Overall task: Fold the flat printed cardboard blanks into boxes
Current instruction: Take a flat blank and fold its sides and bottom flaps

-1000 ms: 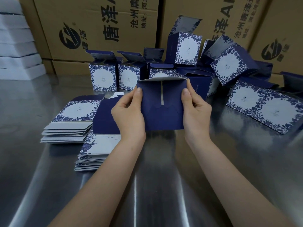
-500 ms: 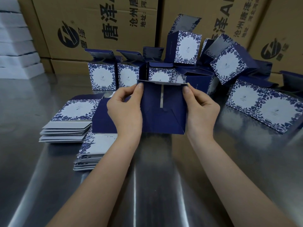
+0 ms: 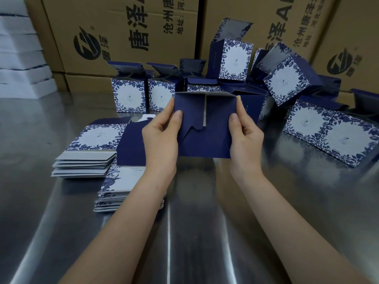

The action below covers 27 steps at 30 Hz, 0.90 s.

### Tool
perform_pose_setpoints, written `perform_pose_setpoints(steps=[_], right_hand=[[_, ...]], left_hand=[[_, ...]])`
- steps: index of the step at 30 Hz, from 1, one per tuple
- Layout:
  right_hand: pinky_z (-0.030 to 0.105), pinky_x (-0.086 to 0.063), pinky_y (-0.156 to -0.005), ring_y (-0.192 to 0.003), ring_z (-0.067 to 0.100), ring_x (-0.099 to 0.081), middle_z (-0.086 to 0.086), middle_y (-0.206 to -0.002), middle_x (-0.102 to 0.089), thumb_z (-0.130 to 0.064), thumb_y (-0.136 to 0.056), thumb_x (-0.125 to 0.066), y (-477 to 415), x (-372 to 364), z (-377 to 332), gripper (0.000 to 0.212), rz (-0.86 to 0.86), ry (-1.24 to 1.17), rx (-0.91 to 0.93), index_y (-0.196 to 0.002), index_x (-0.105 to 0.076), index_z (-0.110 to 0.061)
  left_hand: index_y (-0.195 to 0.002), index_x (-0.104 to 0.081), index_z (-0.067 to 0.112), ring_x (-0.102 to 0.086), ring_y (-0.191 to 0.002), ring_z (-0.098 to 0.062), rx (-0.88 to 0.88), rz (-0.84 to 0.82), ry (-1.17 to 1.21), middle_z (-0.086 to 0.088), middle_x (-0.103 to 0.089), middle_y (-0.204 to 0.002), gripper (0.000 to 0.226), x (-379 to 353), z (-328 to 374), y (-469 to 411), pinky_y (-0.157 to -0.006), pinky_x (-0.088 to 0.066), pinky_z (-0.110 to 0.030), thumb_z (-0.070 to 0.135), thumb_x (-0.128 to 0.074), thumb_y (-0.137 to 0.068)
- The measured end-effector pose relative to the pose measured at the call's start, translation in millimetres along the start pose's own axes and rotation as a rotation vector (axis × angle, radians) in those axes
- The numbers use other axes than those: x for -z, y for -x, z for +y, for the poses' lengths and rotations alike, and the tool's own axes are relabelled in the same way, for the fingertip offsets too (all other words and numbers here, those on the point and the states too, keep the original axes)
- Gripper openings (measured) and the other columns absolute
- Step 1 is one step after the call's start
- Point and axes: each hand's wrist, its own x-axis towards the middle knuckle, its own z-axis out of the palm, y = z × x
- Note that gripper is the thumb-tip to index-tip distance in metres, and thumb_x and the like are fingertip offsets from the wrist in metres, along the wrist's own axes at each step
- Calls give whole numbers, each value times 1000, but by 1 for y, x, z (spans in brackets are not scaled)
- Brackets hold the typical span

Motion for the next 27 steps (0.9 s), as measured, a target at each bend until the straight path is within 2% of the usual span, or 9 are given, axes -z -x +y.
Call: perform_pose_setpoints(steps=[4, 9, 11, 14, 16, 19, 23, 25, 27], right_hand=[[41, -33, -117, -138, 14, -44, 2, -145, -52, -5, -101, -47, 1, 0, 3, 40, 11, -9, -7, -141, -49, -12], [43, -29, -119, -143, 16, -37, 3, -152, -42, -3, -103, -41, -8, 7, 1, 47, -138, -33, -39, -148, -37, -11], [44, -25, -121, -145, 16, -31, 3, -155, -37, 1, -101, -39, -11, 9, 0, 51, -202, -22, -28, -151, -32, -10], [43, -25, -121, -144, 15, -33, 1, -154, -39, 2, -100, -40, -8, 7, 1, 52, -190, 3, -11, -150, -33, -11], [43, -26, -121, -144, 15, -34, 1, -154, -40, 3, -100, -40, -6, 6, 3, 52, -183, 6, -8, -150, -34, -11], [44, -26, -121, -144, 14, -34, -1, -155, -38, -1, -98, -42, -10, 10, 1, 57, -276, -29, -29, -152, -29, -13], [36, -37, -114, -136, 10, -45, -5, -150, -45, 3, -83, -41, -16, 16, -6, 76, -463, -115, -71, -155, -24, -14], [31, -43, -108, -132, 8, -50, -8, -145, -50, 7, -82, -40, -16, 17, -7, 77, -485, -107, -71, -155, -25, -15], [31, -42, -109, -132, 7, -49, -10, -146, -49, 6, -82, -41, -14, 15, -6, 79, -474, -85, -67, -155, -23, -16]], left_hand=[[-132, -61, 16, -58, -120, -1, -46, 8, -28, 14, -66, -122, 36, 0, -6, 1, -107, -45, -27, 8, -59, -97], [-143, -49, 18, -60, -115, 4, -27, -203, -70, 23, -65, -120, 46, 11, -7, -7, -91, -49, -15, 3, -52, -100], [-146, -43, 19, -58, -118, 5, -27, -295, -104, 25, -63, -122, 51, 15, -6, -11, -93, -48, -14, -1, -48, -100], [-145, -41, 26, -58, -116, 7, -46, -316, -132, 28, -64, -119, 54, 16, -5, -12, -92, -46, -12, -4, -45, -100], [-146, -41, 23, -58, -115, 7, -46, -309, -132, 27, -63, -119, 54, 16, -6, -12, -90, -46, -10, -4, -44, -100], [-151, -35, 20, -56, -117, 9, -44, -364, -158, 30, -60, -122, 55, 21, -6, -14, -90, -46, -9, -2, -43, -101], [-155, -24, 24, -49, -126, 9, -5, -506, -192, 33, -51, -132, 63, 31, -2, -23, -98, -45, -13, -3, -43, -101], [-155, -23, 25, -48, -128, 7, 7, -521, -187, 32, -51, -133, 65, 32, -2, -24, -97, -45, -13, -5, -42, -100], [-154, -25, 25, -50, -125, 9, 0, -500, -186, 33, -53, -131, 65, 30, -3, -23, -93, -46, -11, -7, -42, -100]])
